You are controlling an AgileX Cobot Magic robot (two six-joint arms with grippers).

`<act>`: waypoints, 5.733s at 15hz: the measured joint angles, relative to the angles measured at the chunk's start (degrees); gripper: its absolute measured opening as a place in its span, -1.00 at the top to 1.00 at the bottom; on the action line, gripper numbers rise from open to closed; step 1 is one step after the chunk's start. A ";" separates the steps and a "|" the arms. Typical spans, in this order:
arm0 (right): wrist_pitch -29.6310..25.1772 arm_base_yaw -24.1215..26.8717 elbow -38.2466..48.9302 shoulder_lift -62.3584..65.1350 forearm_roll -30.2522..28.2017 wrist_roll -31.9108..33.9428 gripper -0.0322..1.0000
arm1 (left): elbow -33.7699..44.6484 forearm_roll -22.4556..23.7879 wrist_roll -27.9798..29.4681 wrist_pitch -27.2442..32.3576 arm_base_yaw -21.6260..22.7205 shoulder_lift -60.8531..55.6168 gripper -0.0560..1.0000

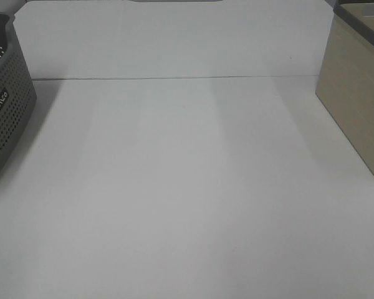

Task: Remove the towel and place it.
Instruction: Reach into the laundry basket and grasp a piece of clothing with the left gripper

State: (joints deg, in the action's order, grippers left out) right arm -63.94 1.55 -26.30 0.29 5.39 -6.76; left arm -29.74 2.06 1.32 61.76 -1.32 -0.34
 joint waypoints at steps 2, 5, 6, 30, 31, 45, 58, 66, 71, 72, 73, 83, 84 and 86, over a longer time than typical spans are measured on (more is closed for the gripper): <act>0.00 0.00 0.00 0.00 0.00 0.00 -0.53 | 0.00 -1.38 -0.57 0.00 0.00 0.00 -0.99; 0.00 0.00 0.00 0.00 0.00 0.00 -0.53 | 0.00 -2.06 -1.32 0.00 0.00 0.00 -0.99; 0.00 0.00 0.00 0.00 0.00 0.00 -0.53 | 0.00 -2.06 -1.32 0.00 0.00 0.00 -0.99; 0.00 0.00 0.00 0.00 0.00 0.00 -0.53 | 0.00 -2.06 -1.32 0.00 0.00 0.00 -0.99; 0.00 0.00 0.00 0.00 0.00 0.00 -0.53 | 0.00 -2.06 -1.32 0.00 0.00 0.00 -0.99; 0.00 0.00 0.00 0.00 0.00 0.00 -0.53 | 0.00 -2.06 -1.32 0.00 0.00 0.00 -0.99; 0.00 0.00 0.00 0.00 0.00 0.00 -0.53 | -13.87 2.35 -22.23 7.91 0.00 20.23 -0.99; 0.00 0.00 0.00 0.00 0.00 0.00 -0.53 | -45.38 15.13 -43.60 8.02 -2.01 66.35 -0.99; 0.00 0.00 0.00 0.00 0.00 0.00 -0.53 | -67.09 15.76 -53.11 7.79 1.55 93.28 -0.97; 0.00 0.00 0.00 0.00 0.00 0.00 -0.53 | -67.95 15.30 -53.57 7.73 3.78 96.31 -0.97; 0.00 0.00 0.00 0.00 0.00 0.00 -0.53 | -68.07 14.21 -54.26 7.73 5.96 98.95 -0.97; 0.00 0.00 0.00 0.00 0.00 0.00 -0.53 | -68.18 19.54 -65.89 4.13 12.72 114.82 -0.96; 0.00 0.00 0.00 0.00 0.00 0.00 -0.53 | -68.18 20.45 -66.00 3.61 12.72 116.08 -0.96; 0.00 0.00 0.00 0.00 0.00 0.00 -0.53 | -68.18 21.08 -66.18 1.89 12.72 117.80 -0.96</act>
State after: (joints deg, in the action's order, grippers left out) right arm -63.94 1.55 -26.30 0.29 5.39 -6.76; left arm -97.92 23.15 -64.86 63.66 11.40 117.46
